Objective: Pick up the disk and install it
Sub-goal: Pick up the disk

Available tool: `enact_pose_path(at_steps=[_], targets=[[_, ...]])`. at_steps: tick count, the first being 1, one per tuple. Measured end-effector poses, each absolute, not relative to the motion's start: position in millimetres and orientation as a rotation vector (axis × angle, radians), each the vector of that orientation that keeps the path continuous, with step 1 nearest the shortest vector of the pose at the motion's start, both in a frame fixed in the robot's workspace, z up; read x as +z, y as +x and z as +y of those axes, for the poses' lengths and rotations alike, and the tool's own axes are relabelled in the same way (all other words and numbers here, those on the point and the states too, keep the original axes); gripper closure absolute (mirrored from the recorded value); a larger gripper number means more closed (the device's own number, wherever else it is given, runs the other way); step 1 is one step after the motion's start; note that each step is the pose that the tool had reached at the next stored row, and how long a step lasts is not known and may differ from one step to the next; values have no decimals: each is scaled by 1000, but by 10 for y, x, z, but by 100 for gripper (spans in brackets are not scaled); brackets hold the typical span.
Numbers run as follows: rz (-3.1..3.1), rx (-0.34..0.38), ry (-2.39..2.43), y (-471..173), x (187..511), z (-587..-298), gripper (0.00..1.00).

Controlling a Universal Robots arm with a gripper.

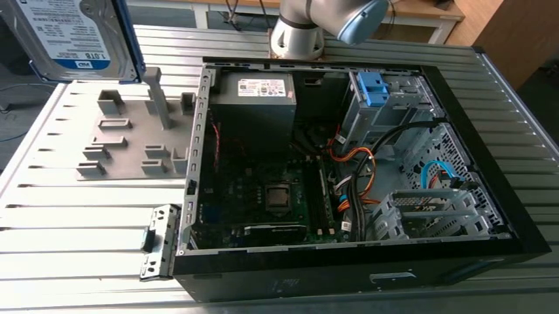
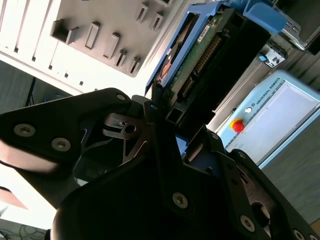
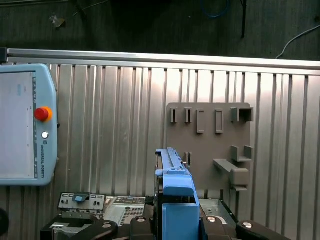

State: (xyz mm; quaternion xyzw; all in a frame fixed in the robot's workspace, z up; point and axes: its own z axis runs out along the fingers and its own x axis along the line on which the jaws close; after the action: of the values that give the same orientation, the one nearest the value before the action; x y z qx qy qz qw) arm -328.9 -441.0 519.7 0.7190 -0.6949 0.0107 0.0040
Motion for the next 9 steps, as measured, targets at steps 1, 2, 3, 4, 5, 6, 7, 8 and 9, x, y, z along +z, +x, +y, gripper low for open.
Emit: enact_pose_path(at_steps=[1,2,3,4,5,6,7,8,9], targets=[[-2178,34,2253,-3273,5197,-4410,64],[-2178,34,2253,-3257,5197,-4410,64],[-2178,34,2253,-3241,5196,-4410,64],[-2178,34,2253,-3223,5196,-4410,64],[-2178,34,2253,-3206,5196,-4410,64],[-2178,34,2253,-3191,5196,-4410,64],[-2178,34,2253,-3176,5196,-4410,64],[-2178,34,2253,-3160,5196,-4410,64],[-2178,34,2253,-3145,5196,-4410,64]])
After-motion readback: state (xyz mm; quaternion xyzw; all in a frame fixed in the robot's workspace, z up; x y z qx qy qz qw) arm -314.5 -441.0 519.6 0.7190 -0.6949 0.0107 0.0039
